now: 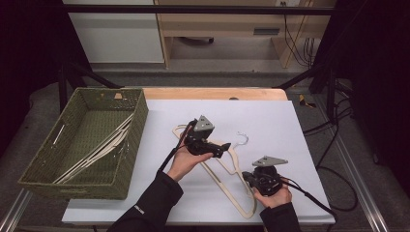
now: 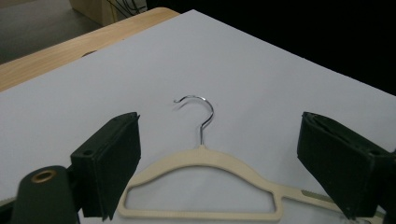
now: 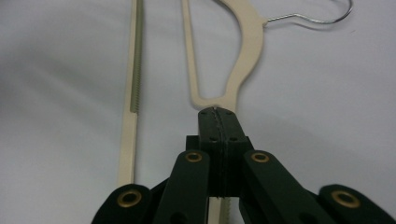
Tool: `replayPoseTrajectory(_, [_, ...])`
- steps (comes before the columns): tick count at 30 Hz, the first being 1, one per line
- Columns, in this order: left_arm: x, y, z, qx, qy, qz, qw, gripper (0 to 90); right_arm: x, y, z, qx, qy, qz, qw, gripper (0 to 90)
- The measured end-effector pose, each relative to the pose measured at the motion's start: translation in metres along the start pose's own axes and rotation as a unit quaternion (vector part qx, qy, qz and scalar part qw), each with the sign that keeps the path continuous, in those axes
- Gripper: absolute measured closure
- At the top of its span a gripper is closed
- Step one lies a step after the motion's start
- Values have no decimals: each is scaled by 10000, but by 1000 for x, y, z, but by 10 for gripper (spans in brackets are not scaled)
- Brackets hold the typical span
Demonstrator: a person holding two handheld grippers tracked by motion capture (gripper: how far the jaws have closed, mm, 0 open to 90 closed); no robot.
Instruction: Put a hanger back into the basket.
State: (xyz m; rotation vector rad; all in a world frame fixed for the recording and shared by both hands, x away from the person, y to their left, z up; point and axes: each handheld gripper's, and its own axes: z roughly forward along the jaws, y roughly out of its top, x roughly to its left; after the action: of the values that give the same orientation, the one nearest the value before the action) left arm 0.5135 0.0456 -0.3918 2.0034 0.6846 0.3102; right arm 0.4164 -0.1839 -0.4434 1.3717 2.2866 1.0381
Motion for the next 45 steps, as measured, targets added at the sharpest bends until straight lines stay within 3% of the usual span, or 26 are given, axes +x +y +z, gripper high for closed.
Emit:
replayPoseTrajectory(2, [0,-1,-4,-75,-3,-10,10000,135,-2,-1,2,-29,52,-4,10000,753])
replayPoseTrajectory(6, [2,-1,-12,-181,-6,-24,9998,132,-2,-6,16,264,-110,-177,9994,692])
replayPoseTrajectory(9, [5,-2,-16,-188,12,-35,9998,125,-1,-10,27,560,-291,-245,9977,697])
replayPoseTrajectory(11, [6,-3,-17,-209,5,-58,9998,124,-1,-9,27,612,-378,-252,9971,728])
replayPoseTrajectory(13, [6,-3,-18,-177,15,-66,9998,122,-1,-7,28,702,-383,-86,9968,747])
replayPoseTrajectory(16, [7,-3,-17,-149,21,-69,9999,121,2,-3,30,875,-572,-80,9945,796])
replayPoseTrajectory(18, [6,-3,-15,-173,23,-77,9998,122,1,-1,30,918,-530,81,9943,798])
replayPoseTrajectory(22, [6,-4,-11,-120,-2,-84,9999,122,-6,-5,27,720,-301,435,9960,801])
replayPoseTrajectory(28, [7,-6,-7,-56,-22,-72,10000,122,-6,-2,14,450,-236,258,9984,802])
replayPoseTrajectory(34, [7,-6,-4,-30,-42,-83,10000,124,1,1,4,203,-267,-108,9994,802])
replayPoseTrajectory(39, [7,-6,3,-38,-43,-173,9998,126,6,3,-2,73,-270,-180,9994,802])
replayPoseTrajectory(45, [7,-5,14,124,-46,-134,9998,137,9,6,-9,-17,-274,-244,9993,801])
